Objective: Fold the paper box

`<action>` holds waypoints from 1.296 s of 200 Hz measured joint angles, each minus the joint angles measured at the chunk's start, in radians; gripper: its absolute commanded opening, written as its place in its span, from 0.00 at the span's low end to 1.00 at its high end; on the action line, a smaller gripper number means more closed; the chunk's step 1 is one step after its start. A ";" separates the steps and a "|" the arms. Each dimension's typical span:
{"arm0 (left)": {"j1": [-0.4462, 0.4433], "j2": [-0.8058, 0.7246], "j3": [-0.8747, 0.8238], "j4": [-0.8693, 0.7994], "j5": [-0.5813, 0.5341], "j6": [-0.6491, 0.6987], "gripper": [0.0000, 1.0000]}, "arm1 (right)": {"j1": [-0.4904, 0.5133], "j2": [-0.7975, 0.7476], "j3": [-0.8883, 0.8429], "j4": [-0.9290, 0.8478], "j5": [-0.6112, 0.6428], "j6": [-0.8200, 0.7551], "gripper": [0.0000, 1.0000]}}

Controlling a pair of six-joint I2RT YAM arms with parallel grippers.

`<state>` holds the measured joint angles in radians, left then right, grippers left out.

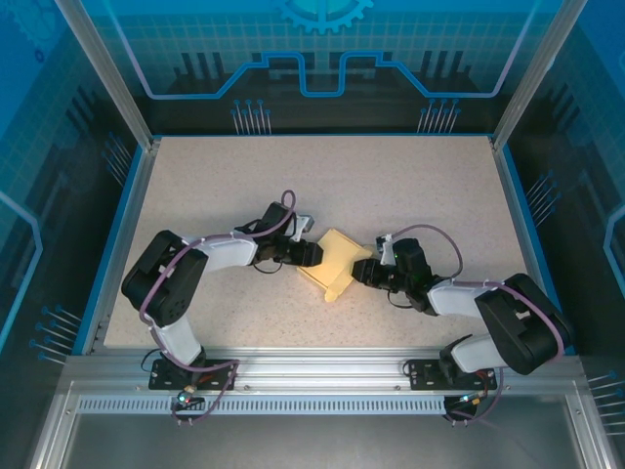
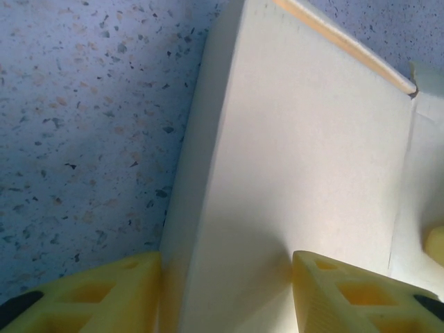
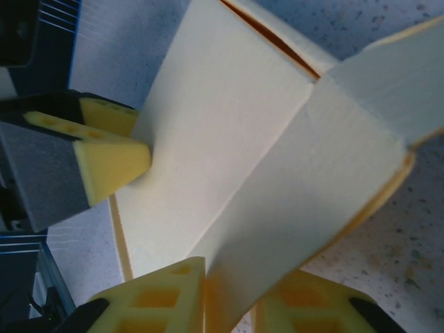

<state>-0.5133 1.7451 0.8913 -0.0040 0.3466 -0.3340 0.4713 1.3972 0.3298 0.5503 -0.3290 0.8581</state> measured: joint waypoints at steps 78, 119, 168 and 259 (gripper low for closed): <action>0.000 -0.010 -0.024 0.063 0.040 -0.035 0.55 | 0.000 -0.093 -0.014 0.019 0.020 0.017 0.09; -0.014 -0.003 -0.011 0.066 0.045 -0.034 0.59 | 0.000 -0.165 -0.015 -0.040 0.039 0.017 0.09; -0.021 0.011 0.008 0.066 0.052 -0.035 0.58 | 0.000 -0.214 -0.015 -0.093 0.060 0.012 0.10; -0.033 0.039 0.021 0.057 0.039 -0.034 0.57 | -0.002 -0.155 -0.014 -0.150 0.094 -0.014 0.22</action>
<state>-0.5465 1.7836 0.9119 0.0528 0.3855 -0.3679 0.4690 1.2419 0.3157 0.4004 -0.2352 0.8440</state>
